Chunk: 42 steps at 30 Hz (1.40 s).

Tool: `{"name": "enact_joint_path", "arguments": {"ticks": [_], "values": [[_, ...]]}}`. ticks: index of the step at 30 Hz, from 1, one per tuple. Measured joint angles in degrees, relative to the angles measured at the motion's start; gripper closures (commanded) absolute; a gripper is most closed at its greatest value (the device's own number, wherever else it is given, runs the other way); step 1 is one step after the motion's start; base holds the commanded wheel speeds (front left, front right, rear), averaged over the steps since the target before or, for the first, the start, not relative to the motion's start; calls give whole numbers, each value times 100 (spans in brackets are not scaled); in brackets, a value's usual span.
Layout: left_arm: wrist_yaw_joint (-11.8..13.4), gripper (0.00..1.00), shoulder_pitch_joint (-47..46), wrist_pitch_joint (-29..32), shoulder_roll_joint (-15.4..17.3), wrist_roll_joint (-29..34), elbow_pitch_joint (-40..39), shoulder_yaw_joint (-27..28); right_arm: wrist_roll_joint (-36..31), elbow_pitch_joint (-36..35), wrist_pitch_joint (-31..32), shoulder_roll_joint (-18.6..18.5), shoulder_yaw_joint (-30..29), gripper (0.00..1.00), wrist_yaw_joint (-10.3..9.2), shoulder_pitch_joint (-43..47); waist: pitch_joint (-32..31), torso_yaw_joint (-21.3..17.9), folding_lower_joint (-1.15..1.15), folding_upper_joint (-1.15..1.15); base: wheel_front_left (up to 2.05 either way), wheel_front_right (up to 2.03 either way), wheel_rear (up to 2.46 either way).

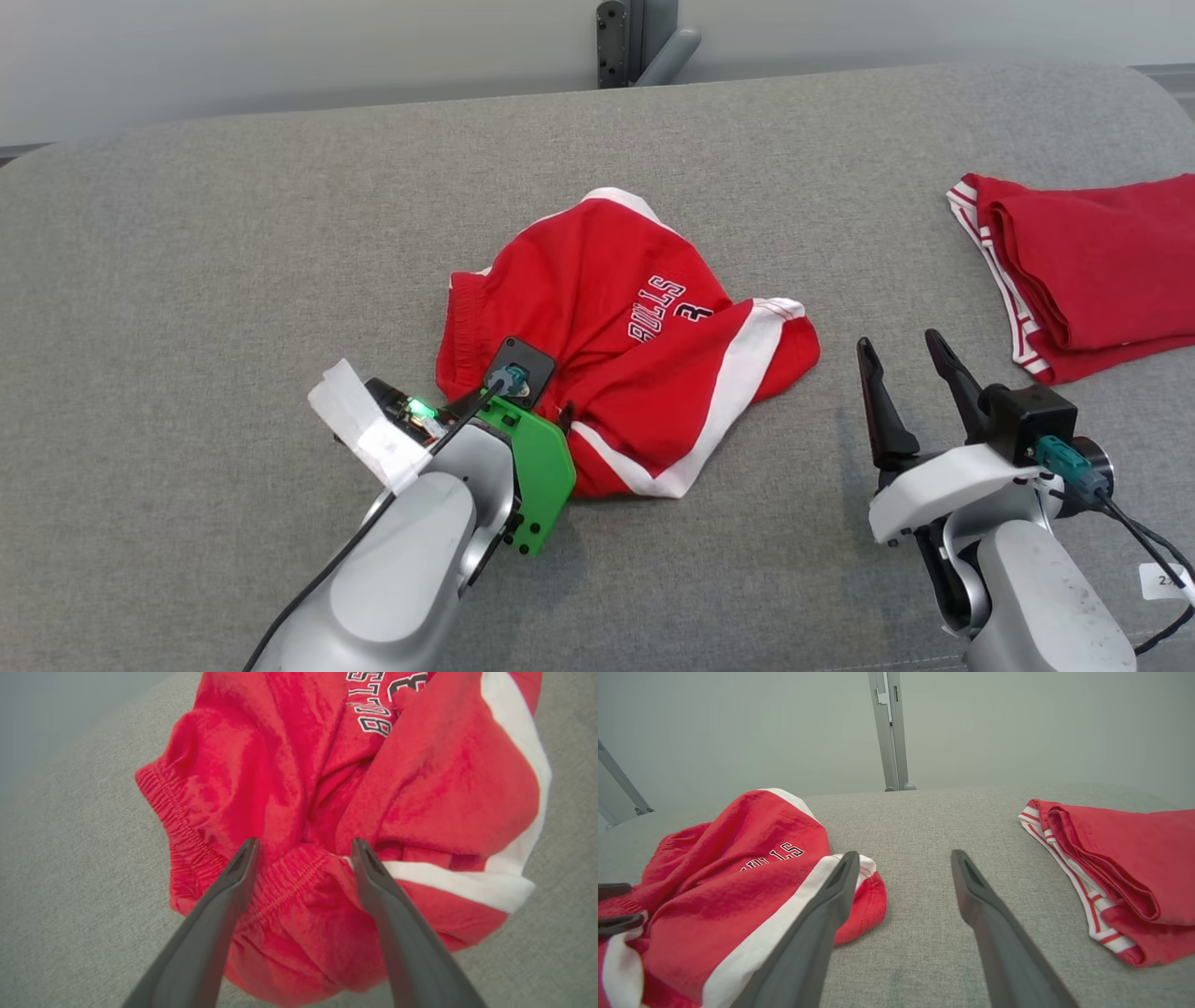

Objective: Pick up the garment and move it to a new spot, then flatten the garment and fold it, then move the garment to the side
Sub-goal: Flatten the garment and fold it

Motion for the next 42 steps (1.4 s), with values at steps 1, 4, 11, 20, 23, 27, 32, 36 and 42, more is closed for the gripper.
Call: {"name": "enact_joint_path", "arguments": {"ticks": [1,4,11,20,23,27,32,36,42], "values": [[-23,0,-2,71,26,-16,-23,-21,0,0,0,2,-3,0,0,0,-2,1,0,0,0,0,0],[-70,5,-3,277,136,-20,-148,-94,0,-1,0,3,-35,0,0,0,-7,14,0,0,0,0,0],[-172,100,192,753,525,-73,-694,-282,-35,-56,0,16,-133,0,0,58,-17,101,0,0,0,0,0],[74,100,415,236,754,-207,-1608,-55,-36,-90,0,37,-164,0,0,65,-28,219,0,0,0,0,0],[292,100,477,-314,676,-327,-1857,165,-42,-111,0,52,-185,0,0,73,-52,246,0,0,0,0,0],[576,100,701,-1116,591,-439,-2062,464,-44,-120,0,59,-245,0,0,103,-72,293,0,0,0,0,0],[856,100,1140,-2190,534,-598,-2115,824,-41,-92,0,73,-298,0,0,172,-83,367,0,0,0,0,0],[973,100,1553,-2749,461,-818,-1767,1016,-38,-30,0,77,-324,0,0,244,-87,436,0,0,0,0,0],[1098,100,1760,-3140,247,-1103,-1034,1367,-3,88,0,107,-257,0,0,333,-107,481,0,0,0,0,0]]}}
